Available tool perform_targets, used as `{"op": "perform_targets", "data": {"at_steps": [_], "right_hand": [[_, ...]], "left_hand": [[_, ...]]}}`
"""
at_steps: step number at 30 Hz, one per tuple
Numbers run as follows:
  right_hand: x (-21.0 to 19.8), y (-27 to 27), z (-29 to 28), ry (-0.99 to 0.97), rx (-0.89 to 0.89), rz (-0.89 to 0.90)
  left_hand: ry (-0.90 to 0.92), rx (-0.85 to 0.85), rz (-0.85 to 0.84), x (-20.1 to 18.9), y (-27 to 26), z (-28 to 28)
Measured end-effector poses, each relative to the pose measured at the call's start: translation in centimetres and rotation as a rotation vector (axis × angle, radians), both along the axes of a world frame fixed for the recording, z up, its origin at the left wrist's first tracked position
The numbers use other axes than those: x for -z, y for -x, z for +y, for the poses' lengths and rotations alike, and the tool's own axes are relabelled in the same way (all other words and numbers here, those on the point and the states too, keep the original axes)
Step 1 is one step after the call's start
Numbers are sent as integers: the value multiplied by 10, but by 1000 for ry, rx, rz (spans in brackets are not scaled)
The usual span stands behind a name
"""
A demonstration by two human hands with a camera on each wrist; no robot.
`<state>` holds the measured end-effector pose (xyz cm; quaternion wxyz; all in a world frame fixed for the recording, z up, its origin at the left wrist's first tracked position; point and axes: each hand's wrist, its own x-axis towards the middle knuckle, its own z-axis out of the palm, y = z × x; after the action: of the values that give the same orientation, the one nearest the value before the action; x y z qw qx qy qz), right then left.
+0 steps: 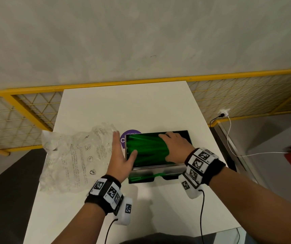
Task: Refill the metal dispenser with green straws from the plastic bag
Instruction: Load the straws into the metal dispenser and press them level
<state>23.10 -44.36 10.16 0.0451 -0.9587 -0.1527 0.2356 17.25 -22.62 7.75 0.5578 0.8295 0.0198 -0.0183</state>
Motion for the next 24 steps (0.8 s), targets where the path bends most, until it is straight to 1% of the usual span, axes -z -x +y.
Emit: {"op": "perform_targets", "data": {"at_steps": [1,3,4,5,6,7,8,10,11,12,13,14,16,17,18,20,22,24], "right_hand": [[1,2,0,12,-13,11],[6,5,0,46,-20,66],[9,7,-2,51,-9,91],[11,7,-4,49,0,99],[10,7,-6,46,-8,84],[7,7,-7,46,-28,52],[5,7,-8,40,-44,8],[1,5,-11,5,-51,-52],[1,5,-13,-15,-47,-55],[2,4,-14,-26,-40,-36],[4,2,-15,-30,-31,-3],[7,1,-14,-23,-23,35],[15,-1,-9,23,0,95],[17,-3,-7,45,20,109],[19,-5,-5,61,36,114],[18,-6,-3,84,48,114],[17,-6,-4,93,62,115],[17,-5,-4,75,85,122]], "left_hand": [[-84,72,48,1,1,1],[-382,273,121,5,3,0],[-506,328,140,6,4,1],[-585,340,147,5,3,2],[-621,322,139,3,2,3],[-612,279,116,-2,3,4],[-567,219,73,-7,3,5],[-416,108,-74,-18,2,7],[-386,93,-150,-23,0,7],[-401,127,-211,-28,-3,5],[-439,210,-232,-32,-6,2],[-503,326,-196,-35,-9,-3],[-713,547,-18,-33,-19,-14],[-811,618,54,-31,-25,-19],[-879,660,102,-28,-31,-22],[-956,691,158,-24,-41,-24],[-1056,707,152,-20,-47,-24],[-1175,684,102,-17,-49,-26]]}}
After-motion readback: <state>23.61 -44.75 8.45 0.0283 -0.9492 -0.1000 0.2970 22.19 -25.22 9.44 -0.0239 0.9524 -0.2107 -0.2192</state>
